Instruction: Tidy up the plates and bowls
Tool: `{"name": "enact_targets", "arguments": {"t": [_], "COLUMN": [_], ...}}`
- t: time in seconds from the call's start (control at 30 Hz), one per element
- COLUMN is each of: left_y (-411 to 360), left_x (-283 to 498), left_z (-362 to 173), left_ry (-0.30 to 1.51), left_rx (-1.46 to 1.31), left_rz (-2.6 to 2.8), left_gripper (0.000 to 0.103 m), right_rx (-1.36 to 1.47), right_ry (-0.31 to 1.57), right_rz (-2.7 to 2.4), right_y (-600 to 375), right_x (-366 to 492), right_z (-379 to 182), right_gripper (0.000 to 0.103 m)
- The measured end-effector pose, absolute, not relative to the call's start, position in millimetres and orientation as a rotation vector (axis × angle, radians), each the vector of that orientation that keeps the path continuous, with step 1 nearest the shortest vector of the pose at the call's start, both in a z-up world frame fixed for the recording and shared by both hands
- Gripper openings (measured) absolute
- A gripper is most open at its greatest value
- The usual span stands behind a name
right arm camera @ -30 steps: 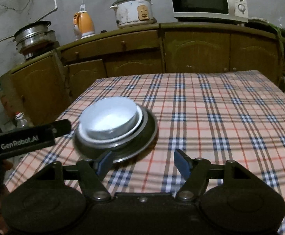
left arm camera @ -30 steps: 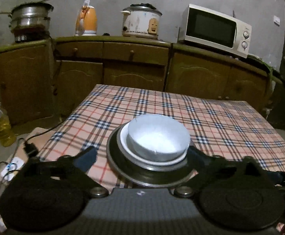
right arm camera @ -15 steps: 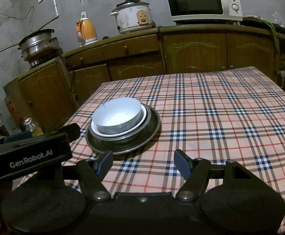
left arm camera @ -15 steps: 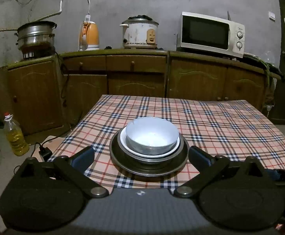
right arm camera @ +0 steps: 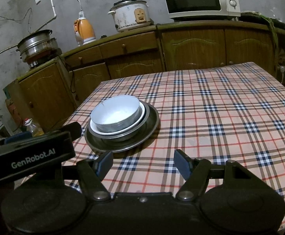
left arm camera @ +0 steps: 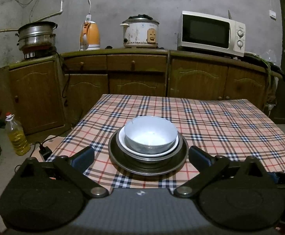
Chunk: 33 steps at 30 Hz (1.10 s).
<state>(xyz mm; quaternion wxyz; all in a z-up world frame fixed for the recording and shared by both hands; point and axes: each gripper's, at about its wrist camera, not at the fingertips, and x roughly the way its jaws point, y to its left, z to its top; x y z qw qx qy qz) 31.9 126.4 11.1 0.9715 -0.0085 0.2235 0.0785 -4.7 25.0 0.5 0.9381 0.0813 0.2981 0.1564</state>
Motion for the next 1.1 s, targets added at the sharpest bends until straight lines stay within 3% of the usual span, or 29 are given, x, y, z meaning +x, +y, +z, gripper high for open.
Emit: {"name": "enact_targets", "arguments": {"t": [1.1], "left_y": [115.2], "left_x": [30.8], "left_z": [10.6], "left_ry": [0.401], "left_rx": [0.023], "left_rz": [0.123], "left_gripper": [0.103], "right_rx": [0.174], "right_ry": [0.621], "right_rz": [0.313], "right_y": [25.1], "right_x": [2.6], "right_z": [-6.7], "right_gripper": [0.082]}}
